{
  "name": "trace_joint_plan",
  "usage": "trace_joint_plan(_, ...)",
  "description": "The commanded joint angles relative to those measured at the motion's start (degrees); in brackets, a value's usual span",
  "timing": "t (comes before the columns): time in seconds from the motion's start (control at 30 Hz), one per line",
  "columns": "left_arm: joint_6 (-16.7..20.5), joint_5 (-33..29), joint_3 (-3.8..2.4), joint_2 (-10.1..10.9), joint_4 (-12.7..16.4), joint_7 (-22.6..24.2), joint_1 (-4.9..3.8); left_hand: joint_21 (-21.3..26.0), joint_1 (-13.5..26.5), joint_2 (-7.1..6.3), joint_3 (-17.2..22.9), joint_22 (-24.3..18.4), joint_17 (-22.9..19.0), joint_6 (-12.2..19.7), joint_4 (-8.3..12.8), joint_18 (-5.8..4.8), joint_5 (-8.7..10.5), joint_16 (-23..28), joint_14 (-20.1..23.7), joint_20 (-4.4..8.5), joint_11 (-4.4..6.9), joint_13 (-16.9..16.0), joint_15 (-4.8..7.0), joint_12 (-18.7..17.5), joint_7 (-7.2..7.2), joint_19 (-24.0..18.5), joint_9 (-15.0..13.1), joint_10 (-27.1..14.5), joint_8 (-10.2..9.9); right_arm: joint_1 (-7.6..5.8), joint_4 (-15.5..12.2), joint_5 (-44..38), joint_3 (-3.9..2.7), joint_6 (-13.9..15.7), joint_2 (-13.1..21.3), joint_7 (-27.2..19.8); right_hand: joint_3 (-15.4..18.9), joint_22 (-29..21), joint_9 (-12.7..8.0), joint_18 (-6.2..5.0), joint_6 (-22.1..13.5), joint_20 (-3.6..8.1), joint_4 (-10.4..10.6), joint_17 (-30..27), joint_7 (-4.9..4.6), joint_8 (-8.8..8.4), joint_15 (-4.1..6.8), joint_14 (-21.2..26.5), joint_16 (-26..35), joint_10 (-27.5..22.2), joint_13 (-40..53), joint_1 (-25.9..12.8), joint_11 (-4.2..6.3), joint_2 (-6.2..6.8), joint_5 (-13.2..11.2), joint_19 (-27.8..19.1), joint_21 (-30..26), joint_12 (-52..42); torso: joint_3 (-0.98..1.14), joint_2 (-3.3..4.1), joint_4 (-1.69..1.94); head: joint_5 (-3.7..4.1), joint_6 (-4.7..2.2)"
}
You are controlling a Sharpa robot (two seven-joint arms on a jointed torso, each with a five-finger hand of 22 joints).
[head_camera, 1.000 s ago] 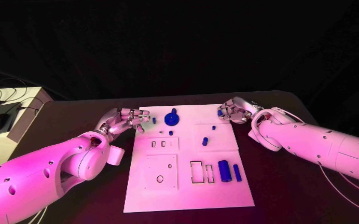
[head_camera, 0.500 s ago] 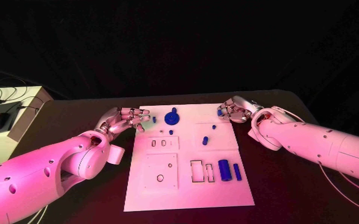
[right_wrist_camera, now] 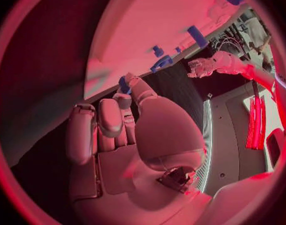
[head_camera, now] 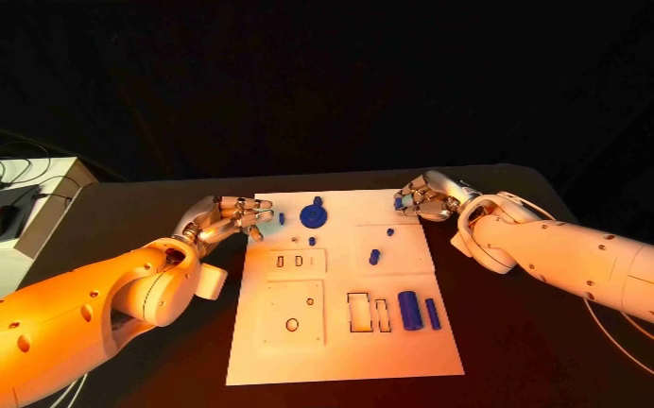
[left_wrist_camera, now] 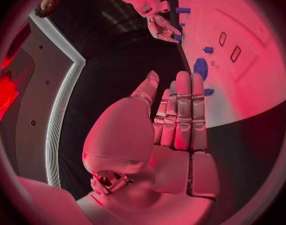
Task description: Assemble the parts on the task board
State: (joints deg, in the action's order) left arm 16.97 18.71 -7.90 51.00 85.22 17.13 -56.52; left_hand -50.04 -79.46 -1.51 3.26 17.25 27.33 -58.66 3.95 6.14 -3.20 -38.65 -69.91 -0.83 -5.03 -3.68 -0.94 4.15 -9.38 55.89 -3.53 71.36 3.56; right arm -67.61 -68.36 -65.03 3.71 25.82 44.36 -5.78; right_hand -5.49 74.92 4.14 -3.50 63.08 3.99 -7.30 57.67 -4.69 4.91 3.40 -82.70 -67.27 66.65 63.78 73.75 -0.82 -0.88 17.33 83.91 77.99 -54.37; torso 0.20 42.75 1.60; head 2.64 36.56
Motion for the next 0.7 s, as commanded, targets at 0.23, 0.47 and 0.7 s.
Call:
trace_joint_plan(0.23,-0.93,0.28,-0.04,-0.13,-0.21,0.24,0.06,-0.19,0.19,0.57,-0.1,0.05,-0.16,0.21,0.05,0.29,0.11,-0.28,0.41,-0.09,0.01,0.09,0.09,-0.12,0.03,-0.43,-0.09,-0.45,0.14,-1.15,-5.16,3.64,-0.19,-0.64,1.02,4.96,1.81,11.8,-0.08,0.86,1.41,0.46,0.57,0.08,-1.65,-0.23,0.27,0.02,0.4,-0.04,0.22,0.32,0.29,0.1,0.02,4.39,-0.13,0.51,-0.1,-0.27,-0.1,-0.55,0.29)
trace_joint_plan(0.47,-1.23,0.27,-0.04,-0.07,-0.07,0.51,0.07,-0.15,0.21,0.56,-0.12,0.02,-0.22,0.26,0.04,0.27,0.1,-0.28,0.52,-0.12,-0.02,0.09,0.06,-0.14,0.04,-0.51,-0.09,-0.53,0.13,-1.53,-10.42,3.34,-0.08,-0.87,-0.26,9.33,2.03,11.77,-0.08,0.83,1.11,0.36,1.1,0.05,-1.82,-0.38,0.16,-0.01,0.44,-0.12,0.25,0.12,0.19,-0.07,-1.03,4.38,-0.25,0.55,-0.34,-0.57,-0.26,-1.12,0.65)
trace_joint_plan(0.7,-1.23,0.1,-0.04,-0.02,-0.01,0.6,0.08,-0.14,0.17,0.6,-0.08,0.01,-0.24,0.28,0.05,0.26,0.1,-0.31,0.57,-0.14,0.0,0.09,0.06,-0.13,0.07,-0.54,-0.09,-0.56,0.14,-1.53,-13.94,0.95,0.47,-1.39,-2.48,12.5,2.1,11.78,-0.1,0.83,0.92,0.31,1.25,0.0,-1.9,-0.47,0.13,0.0,0.49,-0.1,0.33,0.2,0.13,-0.01,-1.04,4.39,-0.22,0.44,-0.5,-0.69,-0.11,-1.83,1.03)
